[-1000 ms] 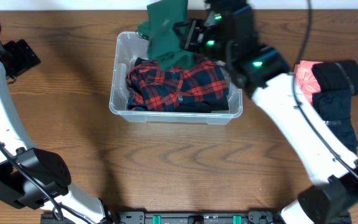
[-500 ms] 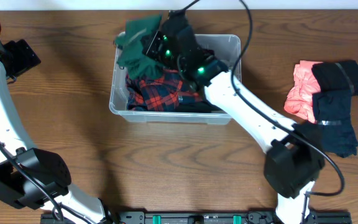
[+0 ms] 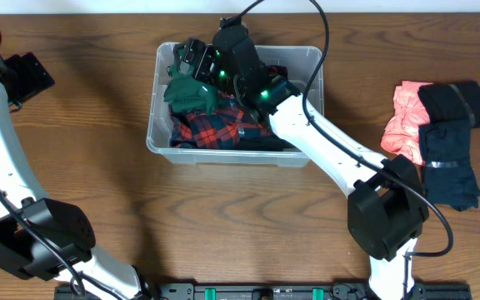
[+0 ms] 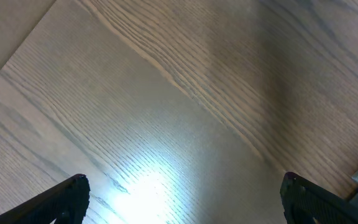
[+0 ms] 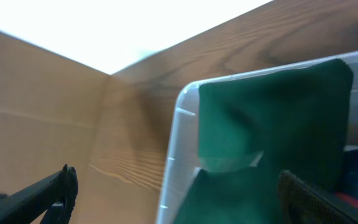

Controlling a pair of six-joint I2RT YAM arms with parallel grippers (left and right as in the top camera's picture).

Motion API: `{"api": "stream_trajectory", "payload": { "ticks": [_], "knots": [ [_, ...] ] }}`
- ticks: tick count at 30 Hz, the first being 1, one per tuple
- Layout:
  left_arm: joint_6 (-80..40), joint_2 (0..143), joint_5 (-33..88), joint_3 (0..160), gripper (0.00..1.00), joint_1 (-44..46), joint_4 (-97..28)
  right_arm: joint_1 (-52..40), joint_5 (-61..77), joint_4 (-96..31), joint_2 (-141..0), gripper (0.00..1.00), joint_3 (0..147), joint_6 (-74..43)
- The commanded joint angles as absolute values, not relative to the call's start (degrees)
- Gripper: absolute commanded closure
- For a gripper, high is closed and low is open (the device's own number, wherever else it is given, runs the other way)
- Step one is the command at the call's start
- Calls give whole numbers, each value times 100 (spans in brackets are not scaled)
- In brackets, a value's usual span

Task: Pack container
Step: 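Carry the green clothes with the right gripper and lower into the bin, then press the green clothes into the bin's left side and release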

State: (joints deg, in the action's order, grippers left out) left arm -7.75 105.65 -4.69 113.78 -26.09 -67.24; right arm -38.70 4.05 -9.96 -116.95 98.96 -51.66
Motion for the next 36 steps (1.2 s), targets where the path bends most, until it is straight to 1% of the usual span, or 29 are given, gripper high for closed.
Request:
{"api": "stream_trajectory", "payload": {
  "ticks": [1,4,7,11,12,13,15,16,17,26,36],
  "knots": [
    [-847,10523,-493,11456,2,-2628,-6740,-3865,213,-1135,-11476,1,10009,-4097],
    [-847,10523,-493,11456,2,-2628,-6740,-3852,-117,-1310,-11358,1,10014,-3197],
    [-847,10523,-493,11456,2,-2628,-6740,-3854,-285,-1413,-11301,1,10014,-1966],
    [-847,10523,-493,11456,2,-2628,-6740,-3854,-325,-1667,-11314,1,10014,-1015],
    [-847,10523,-493,11456,2,-2628,-6740,-3854,-325,-1726,-11316,7,10012,-895],
    [-847,10523,-493,11456,2,-2628,-6740,-3854,-325,-1791,-11323,20,10012,-797],
    [-849,10523,-493,11456,2,-2628,-6740,-3854,-325,-1907,-11334,67,10012,-687],
    [-847,10523,-493,11456,2,-2628,-6740,-3854,-322,-1925,-11360,89,10012,-676],
    [-847,10523,-493,11456,2,-2628,-6740,-3857,-322,-1931,-11371,99,10007,-676],
    [-847,10523,-493,11456,2,-2628,-6742,-3948,-167,-2086,-11867,99,10005,-801],
    [-847,10523,-493,11456,2,-2628,-6740,-4091,-145,-2342,-12908,99,10005,-1160]
  ]
}}
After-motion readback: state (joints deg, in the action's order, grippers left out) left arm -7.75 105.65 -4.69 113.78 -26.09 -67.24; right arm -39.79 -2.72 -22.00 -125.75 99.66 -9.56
